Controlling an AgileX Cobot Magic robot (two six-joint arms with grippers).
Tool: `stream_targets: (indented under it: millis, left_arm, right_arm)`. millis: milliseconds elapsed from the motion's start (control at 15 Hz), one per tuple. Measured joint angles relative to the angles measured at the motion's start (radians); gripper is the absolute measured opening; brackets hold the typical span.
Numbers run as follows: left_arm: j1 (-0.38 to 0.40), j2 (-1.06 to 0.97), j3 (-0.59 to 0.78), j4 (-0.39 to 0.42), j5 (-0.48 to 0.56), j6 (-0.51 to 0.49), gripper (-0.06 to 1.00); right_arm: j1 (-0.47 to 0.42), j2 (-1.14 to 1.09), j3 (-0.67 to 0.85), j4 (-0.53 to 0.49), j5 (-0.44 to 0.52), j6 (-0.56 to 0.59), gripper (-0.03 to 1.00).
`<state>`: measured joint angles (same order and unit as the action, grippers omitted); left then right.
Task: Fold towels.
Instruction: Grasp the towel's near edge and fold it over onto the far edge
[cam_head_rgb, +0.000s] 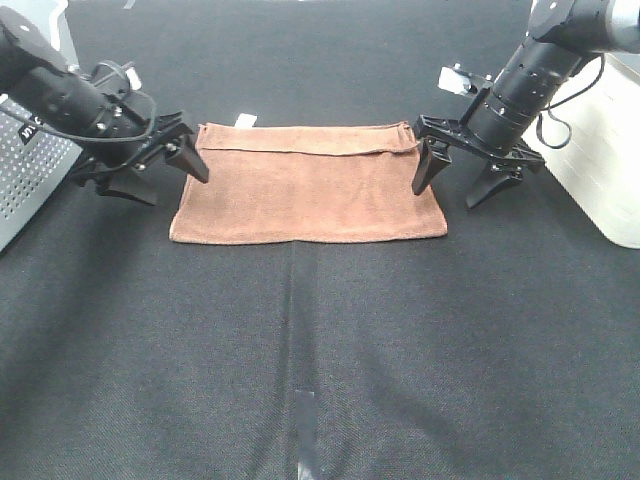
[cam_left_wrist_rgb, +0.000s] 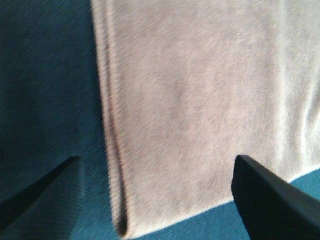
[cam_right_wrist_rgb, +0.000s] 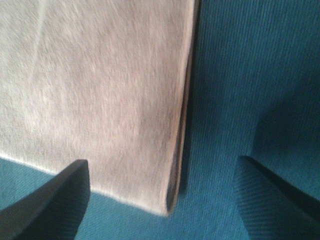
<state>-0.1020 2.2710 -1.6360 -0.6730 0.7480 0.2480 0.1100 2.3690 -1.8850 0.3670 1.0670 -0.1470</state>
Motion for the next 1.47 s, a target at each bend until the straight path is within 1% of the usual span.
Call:
stream_targets:
  millis: [267,400,600,667,800,933,1000,1133,1200,1400,1467]
  left_arm:
    - [-0.006,0.045,0.000,0.008,-0.006,-0.036,0.76]
    - [-0.032,0.052,0.000,0.012,-0.021,-0.036,0.76]
    - [-0.048,0.057,0.000,0.009,-0.042,-0.036,0.76]
    - [-0.048,0.058,0.000,0.006,-0.042,-0.038,0.76]
    - [-0.048,0.065,-0.001,0.005,-0.043,-0.039,0.71]
    - [-0.048,0.077,-0.003,0.005,-0.038,-0.039,0.50]
    - [-0.048,0.080,-0.004,0.005,-0.033,-0.039,0.37]
    - [-0.048,0.088,-0.004,0.006,-0.017,-0.040,0.10]
    - [-0.048,0.088,-0.004,0.010,-0.014,-0.040,0.02]
    - [-0.048,0.088,-0.004,0.036,0.017,-0.040,0.01]
    - [-0.048,0.079,-0.004,0.065,0.038,-0.040,0.01]
  right_arm:
    - [0.000,0.009,0.000,0.000,-0.015,-0.015,0.75]
    - [0.000,0.032,0.000,0.006,-0.033,-0.025,0.74]
    - [-0.001,0.052,0.000,0.056,-0.032,-0.041,0.72]
    - [-0.001,0.059,0.000,0.078,-0.030,-0.041,0.69]
    - [-0.001,0.068,0.000,0.108,-0.030,-0.041,0.57]
    - [-0.001,0.072,0.000,0.113,-0.030,-0.041,0.42]
    - [-0.001,0.075,0.000,0.113,-0.030,-0.041,0.32]
    - [-0.001,0.084,0.000,0.113,-0.029,-0.041,0.08]
    - [-0.001,0.085,0.000,0.114,-0.029,-0.041,0.00]
    - [-0.001,0.081,0.000,0.114,-0.026,-0.040,0.00]
    - [-0.001,0.072,0.000,0.114,-0.018,-0.038,0.00]
